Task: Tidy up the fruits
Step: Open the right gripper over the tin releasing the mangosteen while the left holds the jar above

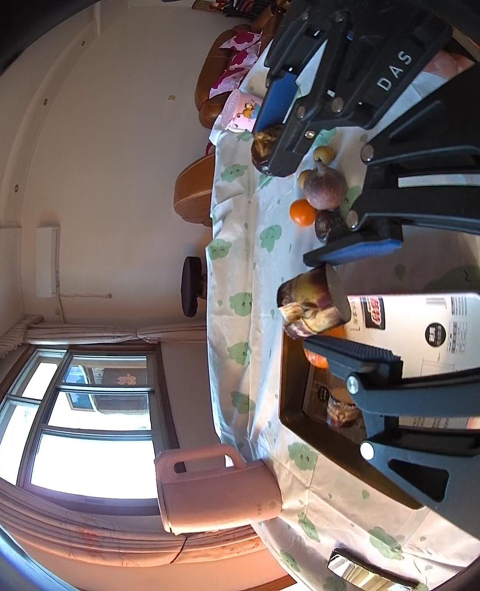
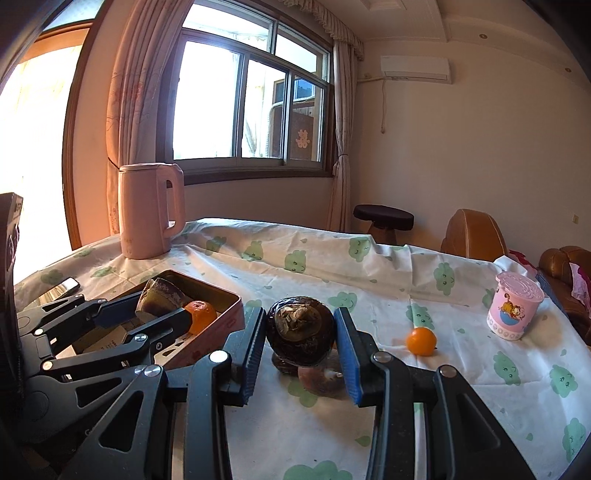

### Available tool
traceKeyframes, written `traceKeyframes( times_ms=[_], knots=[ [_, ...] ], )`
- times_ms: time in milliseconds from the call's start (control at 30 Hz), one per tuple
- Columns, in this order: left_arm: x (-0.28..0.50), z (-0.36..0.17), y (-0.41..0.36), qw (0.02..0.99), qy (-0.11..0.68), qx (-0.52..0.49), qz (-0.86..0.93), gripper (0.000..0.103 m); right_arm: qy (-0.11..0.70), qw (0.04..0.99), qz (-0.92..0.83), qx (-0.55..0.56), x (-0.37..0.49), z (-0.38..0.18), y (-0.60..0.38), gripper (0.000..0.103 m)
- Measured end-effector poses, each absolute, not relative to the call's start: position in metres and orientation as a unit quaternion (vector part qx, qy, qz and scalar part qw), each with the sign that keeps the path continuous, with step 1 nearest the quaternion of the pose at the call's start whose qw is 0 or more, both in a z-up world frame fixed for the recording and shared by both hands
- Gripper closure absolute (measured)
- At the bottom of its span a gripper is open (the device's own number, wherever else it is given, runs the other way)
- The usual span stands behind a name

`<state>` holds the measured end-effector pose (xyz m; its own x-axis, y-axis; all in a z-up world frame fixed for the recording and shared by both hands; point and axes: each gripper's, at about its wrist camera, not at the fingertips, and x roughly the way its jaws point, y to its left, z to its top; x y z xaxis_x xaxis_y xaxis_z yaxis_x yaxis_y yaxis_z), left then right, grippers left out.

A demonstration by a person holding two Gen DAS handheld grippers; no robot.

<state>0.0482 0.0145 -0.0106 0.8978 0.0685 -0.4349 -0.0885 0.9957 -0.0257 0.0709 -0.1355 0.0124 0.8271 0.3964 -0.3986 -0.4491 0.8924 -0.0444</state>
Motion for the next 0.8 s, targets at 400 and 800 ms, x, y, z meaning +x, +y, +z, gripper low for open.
traceKeyframes(
  times_ms=[400,800],
  knots=[
    [0.041,-0.018,0.094,0.962,0.248,-0.040,0.110,0.063,0.203,0.930,0.289,-0.099,0.066,0.012,-0.062,0.063],
    [0.048,-0.031,0.105,0.954,0.280,-0.031,0.106,0.063,0.247,0.907,0.320,-0.118,0.078,-0.014,-0.022,0.063]
  ],
)
